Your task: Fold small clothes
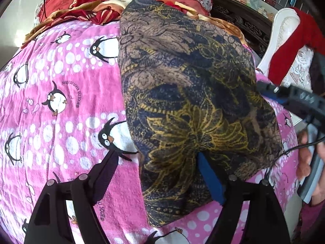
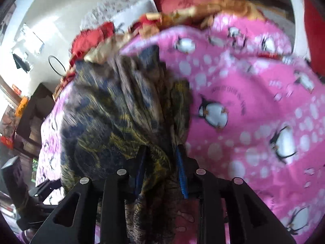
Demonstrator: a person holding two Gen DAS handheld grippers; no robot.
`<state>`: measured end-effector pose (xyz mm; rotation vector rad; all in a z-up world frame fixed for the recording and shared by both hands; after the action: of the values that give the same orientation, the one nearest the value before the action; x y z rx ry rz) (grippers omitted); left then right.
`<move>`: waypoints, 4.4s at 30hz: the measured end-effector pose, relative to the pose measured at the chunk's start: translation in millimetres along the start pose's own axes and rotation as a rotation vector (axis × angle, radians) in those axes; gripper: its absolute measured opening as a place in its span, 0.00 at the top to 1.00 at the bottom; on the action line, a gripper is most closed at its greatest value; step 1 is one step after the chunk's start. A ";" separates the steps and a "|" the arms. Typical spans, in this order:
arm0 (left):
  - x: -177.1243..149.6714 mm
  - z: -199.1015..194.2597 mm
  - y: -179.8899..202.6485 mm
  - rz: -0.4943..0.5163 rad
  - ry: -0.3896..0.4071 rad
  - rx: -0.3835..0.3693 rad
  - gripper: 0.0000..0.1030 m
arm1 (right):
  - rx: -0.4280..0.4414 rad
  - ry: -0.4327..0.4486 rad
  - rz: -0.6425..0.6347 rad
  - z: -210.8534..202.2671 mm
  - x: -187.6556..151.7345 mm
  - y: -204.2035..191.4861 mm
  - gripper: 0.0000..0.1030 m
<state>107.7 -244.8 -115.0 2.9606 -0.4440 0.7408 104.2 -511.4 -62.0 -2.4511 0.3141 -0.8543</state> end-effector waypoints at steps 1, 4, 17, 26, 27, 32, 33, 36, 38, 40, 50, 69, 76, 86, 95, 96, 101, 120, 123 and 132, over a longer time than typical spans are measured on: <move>0.1 0.7 -0.4 -0.012 -0.003 -0.006 0.19 | 0.014 0.037 -0.001 -7.3 6.4 -4.1 0.70; 0.8 -1.0 -1.9 -0.017 -0.003 -0.007 0.19 | 0.025 0.078 0.014 -7.5 23.9 -8.5 0.60; 46.0 2.5 -24.4 -0.103 0.023 -0.248 0.03 | 0.190 0.035 0.091 6.1 11.8 27.4 0.26; 65.9 40.4 -19.3 -0.165 -0.052 -0.353 0.04 | 0.311 -0.063 0.057 38.7 -5.2 25.5 0.21; 67.3 39.3 -14.6 -0.136 -0.051 -0.363 0.17 | 0.301 -0.065 0.036 40.7 -4.9 20.9 0.23; 64.5 12.6 -11.5 -0.084 -0.019 -0.337 0.63 | 0.288 -0.077 -0.017 30.5 -3.0 -8.3 0.77; 63.4 1.5 -17.8 -0.094 -0.016 -0.361 0.64 | 0.292 -0.076 -0.037 24.3 -3.1 -16.3 0.77; 53.2 -27.4 -33.4 -0.113 -0.007 -0.389 0.64 | 0.339 -0.082 -0.109 3.5 -5.6 -53.2 0.77; 41.3 -51.2 -48.3 -0.098 0.013 -0.374 0.64 | 0.362 -0.099 -0.145 -4.8 -10.3 -79.0 0.77; 20.5 -76.1 -69.5 -0.094 0.018 -0.353 0.64 | 0.428 -0.121 -0.153 -10.8 -23.4 -104.4 0.77; -72.9 -65.6 -134.3 -0.212 -0.123 -0.135 0.40 | 0.206 -0.242 -0.096 17.6 -85.1 -105.3 0.65; -78.8 -79.7 -118.9 -0.083 0.051 0.123 0.22 | 0.118 -0.246 -0.107 90.1 -62.8 -131.0 0.97; -79.9 -88.6 -115.9 -0.107 0.108 0.193 0.19 | 0.105 -0.236 -0.289 31.6 -96.1 -169.1 0.73; -87.5 -108.7 -124.5 -0.149 0.142 0.230 0.18 | 0.027 -0.300 -0.338 30.6 -162.0 -162.7 0.72; -93.9 -138.7 -128.5 -0.187 0.203 0.233 0.18 | -0.038 -0.174 -0.388 -15.4 -150.0 -194.6 0.63; -94.4 -141.6 -128.8 -0.193 0.210 0.229 0.18 | -0.049 -0.157 -0.401 -19.2 -149.6 -200.2 0.62; -96.2 -151.4 -127.4 -0.190 0.234 0.249 0.18 | -0.084 -0.111 -0.424 -24.3 -149.2 -214.2 0.57; -95.2 -151.7 -124.6 -0.203 0.254 0.257 0.18 | -0.109 -0.104 -0.398 -10.1 -151.6 -212.9 0.51; -94.8 -150.7 -125.0 -0.207 0.257 0.256 0.18 | -0.107 -0.116 -0.398 -6.7 -152.7 -212.4 0.51; -92.3 -145.0 -128.6 -0.220 0.232 0.250 0.18 | -0.102 -0.130 -0.386 -1.6 -153.6 -209.5 0.51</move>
<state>1.6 -79.5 -28.4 3.0201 -0.0101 1.1687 -6.1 -279.2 -25.3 -2.6947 -0.1737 -0.8424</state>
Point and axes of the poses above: each gripper's, at about its wrist camera, not at the fingertips, and z roughly the way its jaws point, y to its right, x to its top, the point moved 3 cm from there along z, roughly the way its jaws point, and after that the axes turned 12 degrees about x, right-handed, at the moved point
